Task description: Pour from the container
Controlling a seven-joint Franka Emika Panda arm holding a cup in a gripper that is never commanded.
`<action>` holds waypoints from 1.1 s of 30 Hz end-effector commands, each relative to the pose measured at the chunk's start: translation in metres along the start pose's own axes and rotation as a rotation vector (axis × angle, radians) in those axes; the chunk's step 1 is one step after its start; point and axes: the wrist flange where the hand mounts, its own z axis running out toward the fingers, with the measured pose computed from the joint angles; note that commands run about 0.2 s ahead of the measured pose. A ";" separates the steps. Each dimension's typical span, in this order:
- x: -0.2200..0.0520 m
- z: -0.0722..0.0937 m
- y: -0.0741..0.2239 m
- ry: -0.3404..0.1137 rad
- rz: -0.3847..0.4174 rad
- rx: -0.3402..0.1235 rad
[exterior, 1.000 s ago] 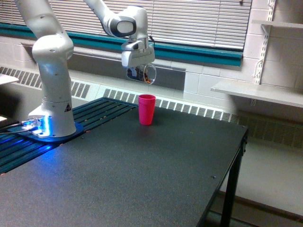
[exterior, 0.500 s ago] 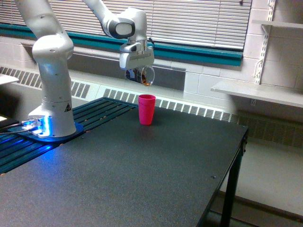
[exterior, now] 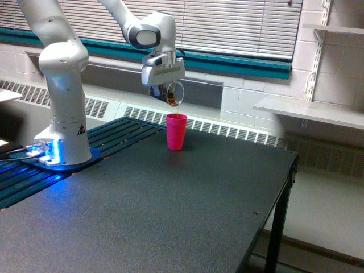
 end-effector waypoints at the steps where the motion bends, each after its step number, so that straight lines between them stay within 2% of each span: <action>1: 0.004 0.001 0.001 -0.015 -0.016 0.003; 33: 0.014 0.006 -0.002 -0.060 -0.024 -0.020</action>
